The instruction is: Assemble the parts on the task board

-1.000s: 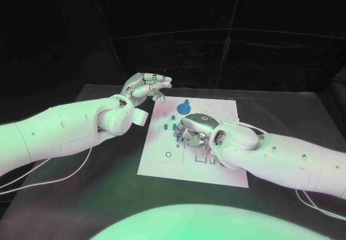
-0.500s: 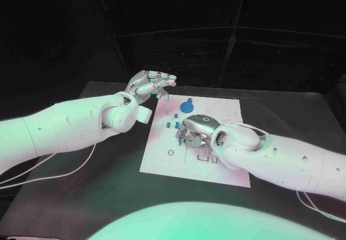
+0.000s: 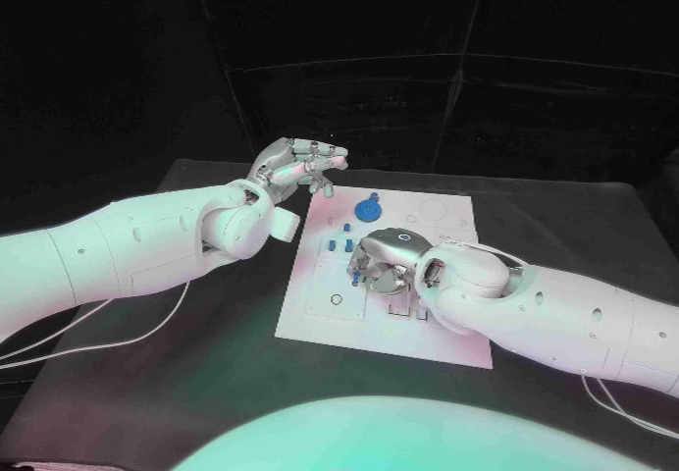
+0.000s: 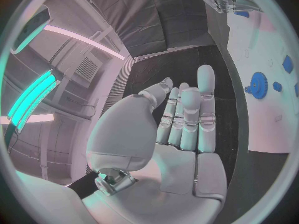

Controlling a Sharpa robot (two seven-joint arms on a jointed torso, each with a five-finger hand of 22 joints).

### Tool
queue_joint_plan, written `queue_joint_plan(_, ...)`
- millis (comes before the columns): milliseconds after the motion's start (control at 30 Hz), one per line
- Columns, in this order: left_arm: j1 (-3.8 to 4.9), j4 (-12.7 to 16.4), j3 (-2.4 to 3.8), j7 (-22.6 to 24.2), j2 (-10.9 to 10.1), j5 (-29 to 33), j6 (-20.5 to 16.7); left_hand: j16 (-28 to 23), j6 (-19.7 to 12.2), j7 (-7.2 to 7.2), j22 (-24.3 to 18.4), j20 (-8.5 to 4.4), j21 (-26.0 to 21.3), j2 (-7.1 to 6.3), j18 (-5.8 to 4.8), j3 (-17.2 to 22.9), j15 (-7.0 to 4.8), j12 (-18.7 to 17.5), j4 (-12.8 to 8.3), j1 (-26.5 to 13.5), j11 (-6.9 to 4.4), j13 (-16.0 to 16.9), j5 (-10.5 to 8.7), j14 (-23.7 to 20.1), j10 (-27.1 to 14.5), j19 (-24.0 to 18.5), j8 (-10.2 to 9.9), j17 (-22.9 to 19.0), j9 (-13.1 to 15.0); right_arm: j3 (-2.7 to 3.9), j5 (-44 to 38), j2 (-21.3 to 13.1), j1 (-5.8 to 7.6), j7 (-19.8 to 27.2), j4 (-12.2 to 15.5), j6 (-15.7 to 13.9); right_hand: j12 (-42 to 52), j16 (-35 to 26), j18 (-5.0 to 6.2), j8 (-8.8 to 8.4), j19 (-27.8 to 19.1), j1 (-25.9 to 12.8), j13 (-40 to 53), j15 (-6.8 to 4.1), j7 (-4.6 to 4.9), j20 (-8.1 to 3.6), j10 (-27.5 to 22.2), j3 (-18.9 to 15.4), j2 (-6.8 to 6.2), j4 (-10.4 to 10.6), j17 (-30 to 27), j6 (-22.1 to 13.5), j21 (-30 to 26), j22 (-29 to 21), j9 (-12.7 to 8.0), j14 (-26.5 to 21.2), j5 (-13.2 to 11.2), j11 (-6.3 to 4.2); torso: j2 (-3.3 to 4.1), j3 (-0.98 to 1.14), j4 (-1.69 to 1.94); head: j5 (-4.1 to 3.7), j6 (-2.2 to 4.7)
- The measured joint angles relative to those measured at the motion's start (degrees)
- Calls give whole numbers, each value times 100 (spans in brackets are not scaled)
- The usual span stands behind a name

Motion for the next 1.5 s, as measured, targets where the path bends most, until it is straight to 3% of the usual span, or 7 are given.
queue_joint_plan(1200, 0, -8, 0, -28, -18, 1, 2, 0, 0, 0, 1, 0, 0, 0, -1, 0, 0, 0, 0, 0, 0, -1, 0, 0, 0, 0, 0, 1, 1, -11, -80, -29, -15, -23, 80, 138, -57, 0, 0, -6, -1, -56, 5, 0, -1, -2, -23, -44, -55, 42, -56, -1, 22, -28, 6, 0, -22, 23, 5, 1, -1, 24, 0)
queue_joint_plan(1267, 0, -9, 0, -30, -18, 1, 3, 0, 0, 0, -2, 0, -22, 0, -1, 0, 0, 21, 0, 0, 0, -1, 0, 0, 0, 0, 0, -13, 1, -11, -85, -26, -15, -38, 73, 143, -176, -107, 0, -59, -137, -172, -5, 20, 90, 38, -245, -88, -91, 87, -211, -161, -104, -209, -11, 15, -22, 93, 5, 1, -1, 22, 0)
queue_joint_plan(1333, 0, -9, 0, -32, -16, 1, 4, 0, 0, 0, -8, 0, -23, 0, -1, 0, 0, 24, 0, 0, 0, -2, 0, 0, 0, 0, 0, -21, 1, -11, -91, -18, -15, -53, 59, 156, -313, -283, 1, -62, -339, -256, -7, 107, 166, 95, -558, -163, -175, 112, -444, -474, -298, -474, -32, -24, -22, 186, 3, -1, -1, 21, 0)
queue_joint_plan(1433, 0, -9, 0, -37, -15, 1, 5, 0, 0, 0, -8, 0, -23, 0, -1, 0, 0, 24, 0, 0, 0, -1, 0, 0, 0, 0, 0, -21, 1, -11, -97, -6, -15, -74, 39, 179, -373, -417, 1, -62, -492, -307, -7, 135, 146, 148, -846, -307, -225, 113, -635, -800, -490, -715, -33, -52, -22, 222, 2, -2, -1, 21, 0)
queue_joint_plan(1500, 0, -9, 0, -40, -15, 1, 6, 0, 0, 0, -8, 0, -23, 0, -1, 0, 0, 24, 0, 0, 0, -2, 0, 0, 0, 0, 0, -21, 1, -11, -99, 5, -15, -84, 28, 193, -373, -429, 1, -61, -511, -320, -7, 135, 147, 166, -916, -373, -238, 116, -674, -837, -535, -773, -29, -52, -22, 230, 2, -2, -1, 20, 0)
